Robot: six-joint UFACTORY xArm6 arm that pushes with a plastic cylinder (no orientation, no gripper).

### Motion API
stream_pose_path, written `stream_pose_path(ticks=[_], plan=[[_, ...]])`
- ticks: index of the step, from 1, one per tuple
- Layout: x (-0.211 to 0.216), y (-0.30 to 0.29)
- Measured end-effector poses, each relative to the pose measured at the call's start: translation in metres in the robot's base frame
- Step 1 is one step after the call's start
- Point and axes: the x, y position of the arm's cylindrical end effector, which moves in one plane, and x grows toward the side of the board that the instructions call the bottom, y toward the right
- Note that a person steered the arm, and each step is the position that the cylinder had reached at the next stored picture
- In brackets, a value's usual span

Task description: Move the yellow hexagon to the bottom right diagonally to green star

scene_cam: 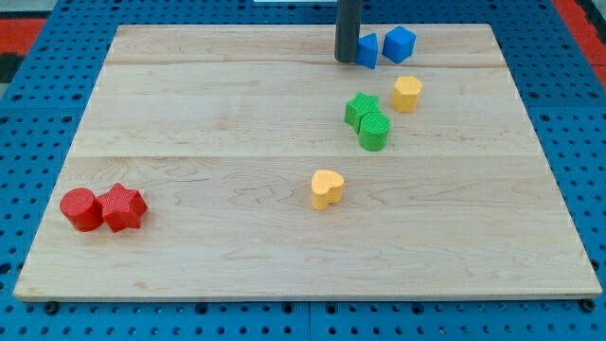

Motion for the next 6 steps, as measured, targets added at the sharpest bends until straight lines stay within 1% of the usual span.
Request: stream_pose_path(ticks=[1,2,3,4,5,6], plan=[[0.001,0.057],[0.013,0.070],[0.048,0.089],[0.076,0.088],[0.109,0.024],[0.123,0.020]])
